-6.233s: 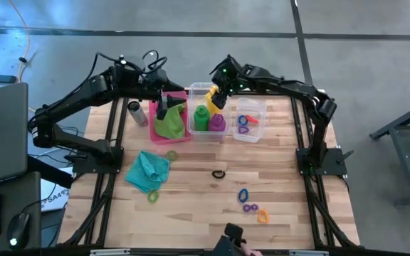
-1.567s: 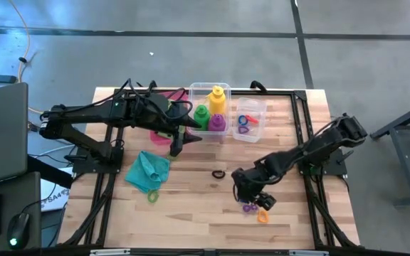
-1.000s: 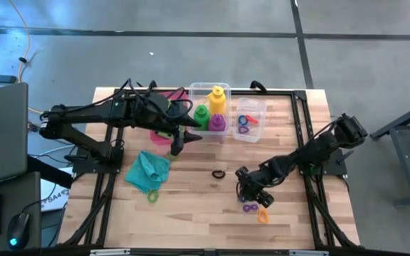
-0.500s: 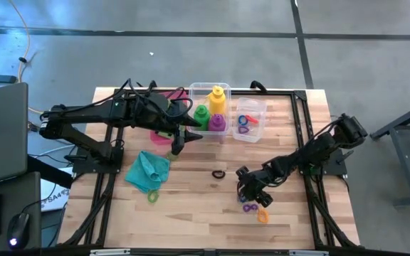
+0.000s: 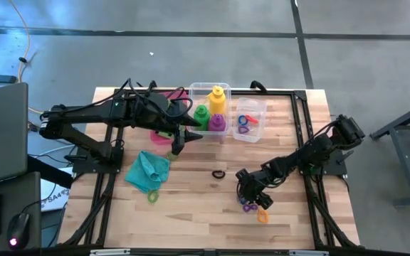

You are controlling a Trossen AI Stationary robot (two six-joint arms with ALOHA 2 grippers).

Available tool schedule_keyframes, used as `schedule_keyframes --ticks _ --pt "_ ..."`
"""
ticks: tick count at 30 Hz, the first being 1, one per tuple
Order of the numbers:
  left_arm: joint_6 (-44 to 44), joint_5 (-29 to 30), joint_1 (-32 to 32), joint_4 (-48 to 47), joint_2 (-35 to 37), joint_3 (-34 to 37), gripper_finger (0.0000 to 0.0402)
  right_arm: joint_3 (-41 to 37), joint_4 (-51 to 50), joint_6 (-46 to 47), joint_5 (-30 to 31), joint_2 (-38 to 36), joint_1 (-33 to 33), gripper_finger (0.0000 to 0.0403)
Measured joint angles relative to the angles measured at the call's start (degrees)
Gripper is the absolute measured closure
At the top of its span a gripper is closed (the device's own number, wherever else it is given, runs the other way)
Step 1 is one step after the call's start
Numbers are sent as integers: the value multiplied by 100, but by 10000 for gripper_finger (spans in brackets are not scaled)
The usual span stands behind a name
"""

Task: Pick & Place Sports Items
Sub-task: Put the blue spring keychain into the right transparent bin

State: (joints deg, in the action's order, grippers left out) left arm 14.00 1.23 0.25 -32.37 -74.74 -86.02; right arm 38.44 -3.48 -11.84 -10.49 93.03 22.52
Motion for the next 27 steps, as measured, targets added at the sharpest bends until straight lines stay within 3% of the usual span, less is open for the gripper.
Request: schedule_keyframes --ticks 8,22,27 --pt "-2 0 0 113 0 0 186 -2 67 133 156 9 -2 197" --pt "-2 -2 0 156 2 0 186 -2 76 483 347 11 0 383" --pt "-4 -4 0 156 2 0 186 -2 54 987 458 -6 4 390"
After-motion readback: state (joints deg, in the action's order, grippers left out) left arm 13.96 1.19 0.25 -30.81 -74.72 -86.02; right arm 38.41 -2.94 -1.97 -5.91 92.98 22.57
